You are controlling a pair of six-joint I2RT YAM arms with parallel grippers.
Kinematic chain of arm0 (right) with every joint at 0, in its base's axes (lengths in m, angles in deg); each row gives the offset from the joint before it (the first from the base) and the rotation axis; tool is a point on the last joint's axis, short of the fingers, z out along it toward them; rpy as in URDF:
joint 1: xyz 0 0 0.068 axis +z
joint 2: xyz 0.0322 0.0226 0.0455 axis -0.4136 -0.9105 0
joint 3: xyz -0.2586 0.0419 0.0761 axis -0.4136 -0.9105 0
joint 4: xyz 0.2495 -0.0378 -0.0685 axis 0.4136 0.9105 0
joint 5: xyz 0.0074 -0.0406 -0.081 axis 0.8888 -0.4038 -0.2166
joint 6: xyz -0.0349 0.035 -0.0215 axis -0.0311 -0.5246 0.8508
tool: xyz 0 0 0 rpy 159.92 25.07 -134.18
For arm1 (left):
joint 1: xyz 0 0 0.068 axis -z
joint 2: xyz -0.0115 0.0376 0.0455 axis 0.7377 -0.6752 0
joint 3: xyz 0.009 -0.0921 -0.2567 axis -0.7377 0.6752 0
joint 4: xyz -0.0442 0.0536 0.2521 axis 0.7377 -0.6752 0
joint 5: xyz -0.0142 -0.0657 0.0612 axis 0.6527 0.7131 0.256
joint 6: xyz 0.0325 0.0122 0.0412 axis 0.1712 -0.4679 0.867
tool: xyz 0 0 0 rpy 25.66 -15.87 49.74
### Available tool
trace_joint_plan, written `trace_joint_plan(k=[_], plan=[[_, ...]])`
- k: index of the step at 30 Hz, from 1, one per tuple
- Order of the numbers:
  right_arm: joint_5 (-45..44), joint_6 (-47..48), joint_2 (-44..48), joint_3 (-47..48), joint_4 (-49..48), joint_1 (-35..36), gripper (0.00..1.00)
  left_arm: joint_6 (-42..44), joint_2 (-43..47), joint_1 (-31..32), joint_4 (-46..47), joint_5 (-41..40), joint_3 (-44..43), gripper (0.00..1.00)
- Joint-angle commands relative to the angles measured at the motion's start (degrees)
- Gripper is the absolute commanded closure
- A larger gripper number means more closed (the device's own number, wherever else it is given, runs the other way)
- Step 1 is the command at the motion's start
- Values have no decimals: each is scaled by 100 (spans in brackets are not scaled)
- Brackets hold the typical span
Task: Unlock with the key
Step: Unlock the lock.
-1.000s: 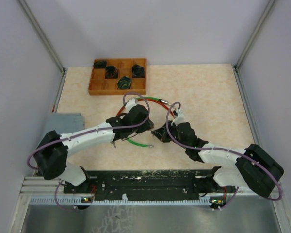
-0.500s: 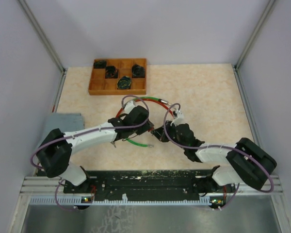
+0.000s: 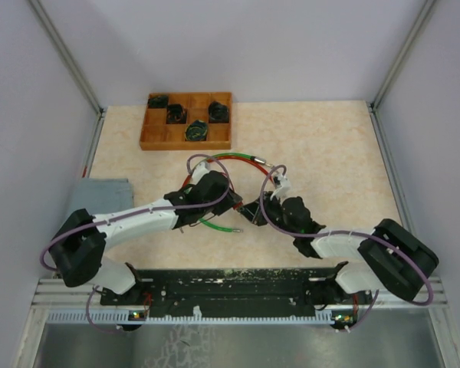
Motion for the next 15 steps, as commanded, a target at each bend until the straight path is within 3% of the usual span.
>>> trace_joint_plan(k=[1, 5, 10, 15], plan=[[241, 162, 443, 285, -392, -70, 82, -65, 315, -62, 98, 98, 129, 100], [360, 245, 693, 233, 62, -49, 71, -11, 369, -205, 159, 20, 83, 100], [-3, 449, 911, 193, 632, -17, 71, -31, 397, -308, 192, 18, 70, 100], [15, 499, 805, 213, 614, -18, 74, -34, 450, -324, 229, 68, 74, 100]])
